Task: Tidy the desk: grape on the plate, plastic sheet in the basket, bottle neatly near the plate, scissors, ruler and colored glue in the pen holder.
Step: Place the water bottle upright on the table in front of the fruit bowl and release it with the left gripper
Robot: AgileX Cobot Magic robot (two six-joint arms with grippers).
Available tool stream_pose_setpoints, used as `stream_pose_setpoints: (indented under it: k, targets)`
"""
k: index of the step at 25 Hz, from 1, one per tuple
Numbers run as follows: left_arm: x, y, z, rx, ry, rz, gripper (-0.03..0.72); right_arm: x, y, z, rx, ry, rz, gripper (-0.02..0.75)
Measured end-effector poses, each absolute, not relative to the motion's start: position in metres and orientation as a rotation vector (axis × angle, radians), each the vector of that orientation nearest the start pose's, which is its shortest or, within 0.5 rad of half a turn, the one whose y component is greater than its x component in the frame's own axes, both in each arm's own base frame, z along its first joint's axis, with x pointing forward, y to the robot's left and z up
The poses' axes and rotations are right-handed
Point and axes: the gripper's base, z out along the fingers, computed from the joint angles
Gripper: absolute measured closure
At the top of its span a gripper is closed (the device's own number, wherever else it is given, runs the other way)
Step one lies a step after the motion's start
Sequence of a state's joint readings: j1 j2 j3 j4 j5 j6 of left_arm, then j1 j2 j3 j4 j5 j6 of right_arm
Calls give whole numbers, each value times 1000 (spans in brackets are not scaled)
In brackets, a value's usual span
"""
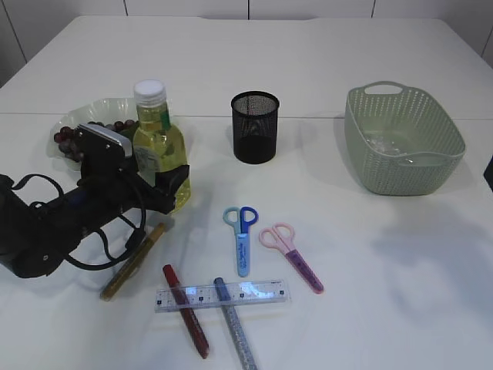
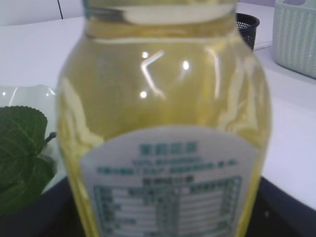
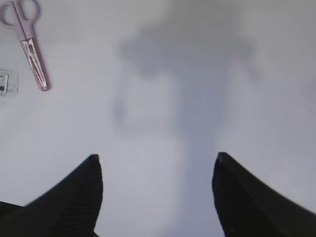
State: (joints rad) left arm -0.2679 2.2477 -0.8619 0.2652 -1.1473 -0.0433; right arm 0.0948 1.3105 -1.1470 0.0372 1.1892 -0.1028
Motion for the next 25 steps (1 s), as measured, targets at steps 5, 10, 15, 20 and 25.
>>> stream_pose_setpoints:
  k: [5, 10, 15, 20, 25]
  targets:
    - [363, -124, 68, 484, 1679, -365, 88, 242, 26, 322, -268, 2823, 50, 193]
    - [363, -125, 76, 495, 1662, -367, 86, 242, 26, 322, -267, 2821, 50, 193]
    - [365, -124, 92, 480, 1621, -359, 86, 242, 26, 322, -267, 2821, 50, 193]
    - [366, -125, 109, 481, 1577, -358, 85, 242, 26, 322, -267, 2821, 50, 194]
    - [366, -124, 133, 474, 1514, -351, 86, 242, 26, 322, -267, 2821, 50, 193]
